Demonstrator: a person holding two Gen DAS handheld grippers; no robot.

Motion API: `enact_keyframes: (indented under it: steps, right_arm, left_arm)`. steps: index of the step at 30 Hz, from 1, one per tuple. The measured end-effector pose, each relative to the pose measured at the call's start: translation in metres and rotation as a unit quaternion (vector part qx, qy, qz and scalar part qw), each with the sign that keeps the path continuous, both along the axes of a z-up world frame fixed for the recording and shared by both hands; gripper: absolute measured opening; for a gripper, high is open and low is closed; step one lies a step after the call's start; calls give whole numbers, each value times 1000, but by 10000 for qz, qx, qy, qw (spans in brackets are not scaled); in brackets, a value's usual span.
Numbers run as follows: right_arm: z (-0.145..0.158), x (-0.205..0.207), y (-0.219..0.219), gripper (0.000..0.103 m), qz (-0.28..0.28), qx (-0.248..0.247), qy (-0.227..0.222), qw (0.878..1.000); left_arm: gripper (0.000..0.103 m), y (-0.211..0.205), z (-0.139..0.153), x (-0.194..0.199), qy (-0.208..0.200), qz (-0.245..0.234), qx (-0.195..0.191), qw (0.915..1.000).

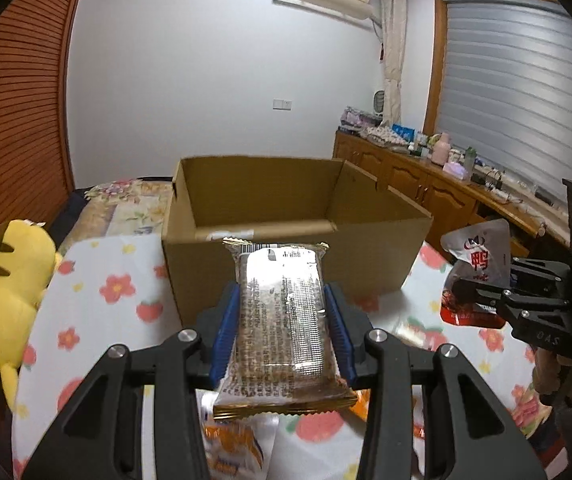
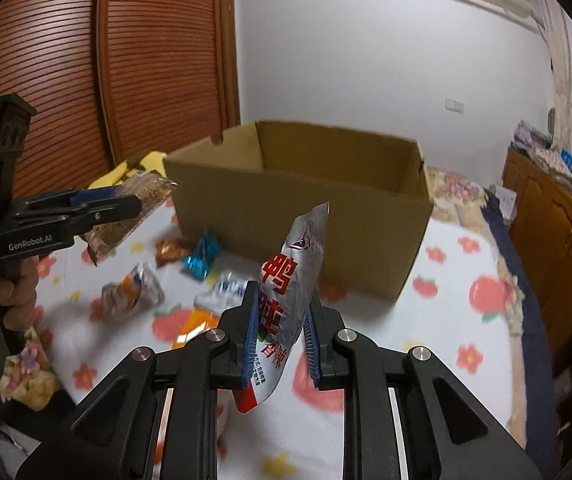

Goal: Organize snacks
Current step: 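Lift both packs into the cardboard box and open both tools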

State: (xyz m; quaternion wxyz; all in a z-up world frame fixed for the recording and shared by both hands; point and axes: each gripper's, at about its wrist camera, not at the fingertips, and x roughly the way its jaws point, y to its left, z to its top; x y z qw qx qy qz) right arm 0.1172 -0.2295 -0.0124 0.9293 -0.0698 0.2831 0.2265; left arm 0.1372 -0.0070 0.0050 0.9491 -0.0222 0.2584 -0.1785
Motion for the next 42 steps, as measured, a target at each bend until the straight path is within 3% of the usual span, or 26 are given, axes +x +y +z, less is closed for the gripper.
enact_keyframes:
  steps: [8, 12, 25, 42]
  right_arm:
    - [41, 36, 2, 18, 40, 38, -523, 9986]
    - [49, 61, 5, 18, 16, 15, -630, 9980]
    - [27, 139, 7, 18, -140, -10, -279, 9995]
    - [6, 160, 10, 20, -171, -93, 41, 9998]
  left_arm:
    - [42, 12, 32, 44, -248, -70, -66, 9996]
    - [42, 13, 33, 68, -230, -88, -19, 9997]
    - [42, 2, 23, 140, 40, -202, -82, 9998]
    - [43, -15, 6, 161, 227, -142, 261, 9993]
